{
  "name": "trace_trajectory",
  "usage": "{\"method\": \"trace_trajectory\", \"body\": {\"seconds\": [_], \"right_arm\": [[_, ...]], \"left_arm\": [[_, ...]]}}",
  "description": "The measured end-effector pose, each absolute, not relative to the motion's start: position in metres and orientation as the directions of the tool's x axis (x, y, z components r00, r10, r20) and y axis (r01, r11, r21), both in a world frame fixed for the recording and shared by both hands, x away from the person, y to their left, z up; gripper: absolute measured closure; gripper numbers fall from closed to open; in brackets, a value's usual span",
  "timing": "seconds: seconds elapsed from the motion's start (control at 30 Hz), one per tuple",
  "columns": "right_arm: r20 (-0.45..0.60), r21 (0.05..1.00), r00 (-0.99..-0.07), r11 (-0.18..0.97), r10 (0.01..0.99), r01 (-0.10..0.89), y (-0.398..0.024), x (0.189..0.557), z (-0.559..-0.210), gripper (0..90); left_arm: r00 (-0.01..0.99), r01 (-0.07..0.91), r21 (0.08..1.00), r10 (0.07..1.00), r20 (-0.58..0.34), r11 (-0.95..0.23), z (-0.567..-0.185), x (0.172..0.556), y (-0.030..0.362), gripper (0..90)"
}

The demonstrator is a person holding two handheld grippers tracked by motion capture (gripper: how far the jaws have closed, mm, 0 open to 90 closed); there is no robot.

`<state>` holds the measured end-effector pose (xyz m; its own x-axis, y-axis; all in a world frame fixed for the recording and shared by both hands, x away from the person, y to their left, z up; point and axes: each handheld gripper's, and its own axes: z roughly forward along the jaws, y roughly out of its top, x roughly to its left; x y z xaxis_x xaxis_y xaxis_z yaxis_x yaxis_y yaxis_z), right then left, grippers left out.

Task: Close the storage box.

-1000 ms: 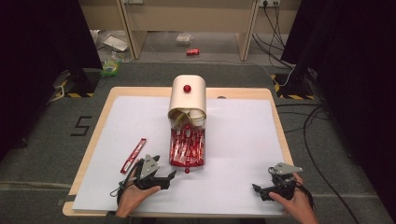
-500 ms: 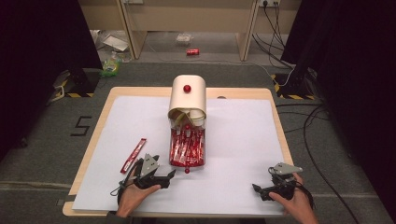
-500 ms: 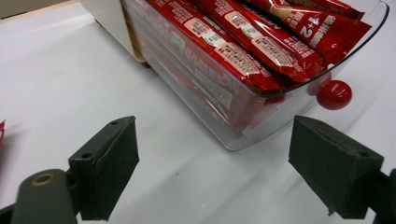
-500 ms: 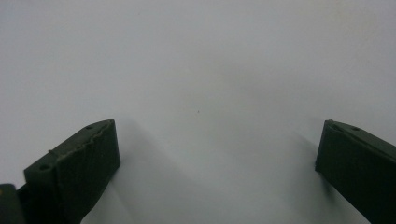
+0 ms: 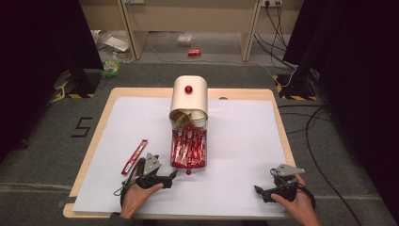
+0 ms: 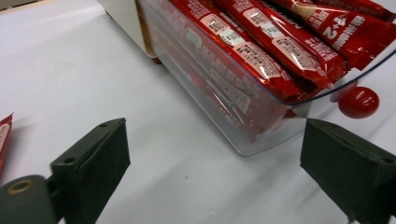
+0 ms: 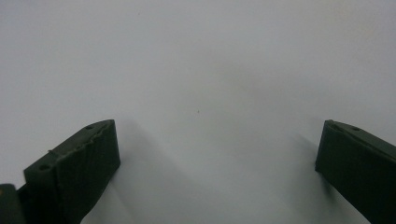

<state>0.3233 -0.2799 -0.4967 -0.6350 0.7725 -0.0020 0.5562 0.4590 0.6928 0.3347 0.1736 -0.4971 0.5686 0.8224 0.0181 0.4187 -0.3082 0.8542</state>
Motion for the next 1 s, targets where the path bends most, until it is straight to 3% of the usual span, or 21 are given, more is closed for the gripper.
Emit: {"method": "trace_trajectory", "body": {"seconds": [0.27, 1.0], "right_arm": [[-0.003, 0.693, -0.635, 0.459, 0.772, 0.556, -0.280, 0.323, -0.497, 0.2], [-0.003, 0.693, -0.635, 0.460, 0.772, 0.556, -0.280, 0.323, -0.497, 0.3]], "left_arm": [[0.561, 0.414, 0.853, 0.827, 0.035, -0.317, -0.496, 0.340, 0.166, 4.8], [0.535, 0.405, 0.886, 0.844, -0.031, -0.224, -0.488, 0.359, 0.163, 7.5]]}}
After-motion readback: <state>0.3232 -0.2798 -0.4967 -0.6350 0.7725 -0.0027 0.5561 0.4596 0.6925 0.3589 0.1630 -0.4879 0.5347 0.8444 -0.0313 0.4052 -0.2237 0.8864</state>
